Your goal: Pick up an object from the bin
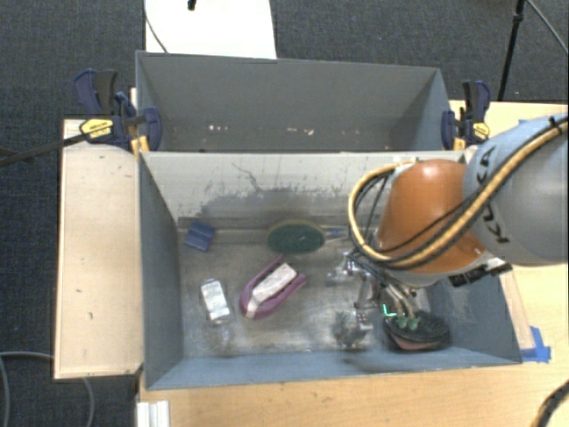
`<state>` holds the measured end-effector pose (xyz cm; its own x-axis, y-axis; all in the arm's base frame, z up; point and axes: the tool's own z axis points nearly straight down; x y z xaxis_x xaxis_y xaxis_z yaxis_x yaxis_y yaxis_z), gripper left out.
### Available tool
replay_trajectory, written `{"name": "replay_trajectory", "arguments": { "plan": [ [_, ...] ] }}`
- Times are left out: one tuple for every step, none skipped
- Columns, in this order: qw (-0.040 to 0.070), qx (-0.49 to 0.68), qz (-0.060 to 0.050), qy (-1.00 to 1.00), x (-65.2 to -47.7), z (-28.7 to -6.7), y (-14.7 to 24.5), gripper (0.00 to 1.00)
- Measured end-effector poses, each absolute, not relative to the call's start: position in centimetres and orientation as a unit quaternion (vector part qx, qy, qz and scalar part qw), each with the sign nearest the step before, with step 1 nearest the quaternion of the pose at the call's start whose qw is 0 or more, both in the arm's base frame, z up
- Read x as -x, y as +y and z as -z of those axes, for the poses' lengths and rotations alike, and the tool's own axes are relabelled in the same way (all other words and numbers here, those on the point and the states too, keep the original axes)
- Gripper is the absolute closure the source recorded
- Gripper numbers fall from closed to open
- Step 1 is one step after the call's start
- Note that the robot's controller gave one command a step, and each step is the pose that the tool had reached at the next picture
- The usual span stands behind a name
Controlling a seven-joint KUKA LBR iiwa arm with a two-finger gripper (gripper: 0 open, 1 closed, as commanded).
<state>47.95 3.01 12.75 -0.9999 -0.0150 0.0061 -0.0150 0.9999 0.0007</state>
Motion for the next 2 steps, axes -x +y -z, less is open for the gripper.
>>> {"name": "replay_trajectory", "arguments": {
  "plan": [
    [-0.003,-0.115,0.002,-0.993,-50.1,-11.7,17.2,0.0],
    [-0.002,-0.136,0.0,-0.991,-52.7,-7.0,15.2,0.0]
  ]
}}
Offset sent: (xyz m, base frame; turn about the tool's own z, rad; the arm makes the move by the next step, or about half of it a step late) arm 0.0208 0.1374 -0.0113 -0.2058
